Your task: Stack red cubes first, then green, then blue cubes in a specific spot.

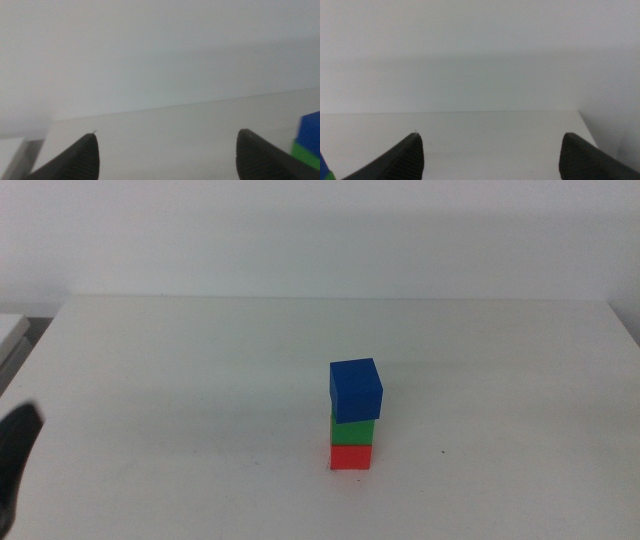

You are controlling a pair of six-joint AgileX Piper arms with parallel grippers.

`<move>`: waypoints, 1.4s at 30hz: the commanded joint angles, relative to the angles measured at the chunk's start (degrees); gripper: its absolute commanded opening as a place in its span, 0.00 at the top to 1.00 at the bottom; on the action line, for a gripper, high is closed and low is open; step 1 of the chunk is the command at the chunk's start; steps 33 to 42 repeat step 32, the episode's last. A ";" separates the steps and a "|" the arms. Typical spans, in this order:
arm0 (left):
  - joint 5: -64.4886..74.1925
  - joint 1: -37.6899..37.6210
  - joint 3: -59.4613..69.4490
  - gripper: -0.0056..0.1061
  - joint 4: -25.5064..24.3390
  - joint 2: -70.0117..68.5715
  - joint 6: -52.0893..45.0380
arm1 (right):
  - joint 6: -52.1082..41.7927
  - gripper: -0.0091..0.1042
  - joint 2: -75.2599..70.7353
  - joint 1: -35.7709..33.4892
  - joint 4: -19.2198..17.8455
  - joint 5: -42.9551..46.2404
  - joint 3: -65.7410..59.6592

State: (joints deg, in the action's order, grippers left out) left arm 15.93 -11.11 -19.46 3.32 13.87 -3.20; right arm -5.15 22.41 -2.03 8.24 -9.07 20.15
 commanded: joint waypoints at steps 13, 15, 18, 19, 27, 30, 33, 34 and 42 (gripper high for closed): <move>-5.51 10.61 19.46 0.11 2.66 -13.87 -0.03 | -0.70 0.10 -22.41 6.17 -5.28 -5.01 -20.15; -2.65 10.61 19.46 0.11 2.54 -13.87 -0.03 | -0.70 0.10 -22.41 6.07 -5.53 -4.33 -20.15; -3.93 10.61 19.46 0.11 2.54 -13.87 -0.03 | -0.70 0.10 -22.41 6.07 -5.53 -2.72 -20.15; -4.21 10.61 19.46 0.11 2.54 -13.87 -0.03 | -0.70 0.10 -22.41 6.07 -5.53 -2.29 -20.15; -4.56 10.61 19.46 0.11 2.54 -13.87 -0.03 | -0.70 0.10 -22.41 6.07 -5.53 -1.27 -20.15; -4.56 10.61 19.46 0.11 2.54 -13.87 -0.03 | -0.70 0.10 -22.41 6.07 -5.53 -1.27 -20.15; -4.56 10.61 19.46 0.11 2.54 -13.87 -0.03 | -0.70 0.10 -22.41 6.07 -5.53 -1.27 -20.15; -4.56 10.61 19.46 0.11 2.54 -13.87 -0.03 | -0.70 0.10 -22.41 6.07 -5.53 -1.27 -20.15; -4.56 10.61 19.46 0.11 2.54 -13.87 -0.03 | -0.70 0.10 -22.41 6.07 -5.53 -1.27 -20.15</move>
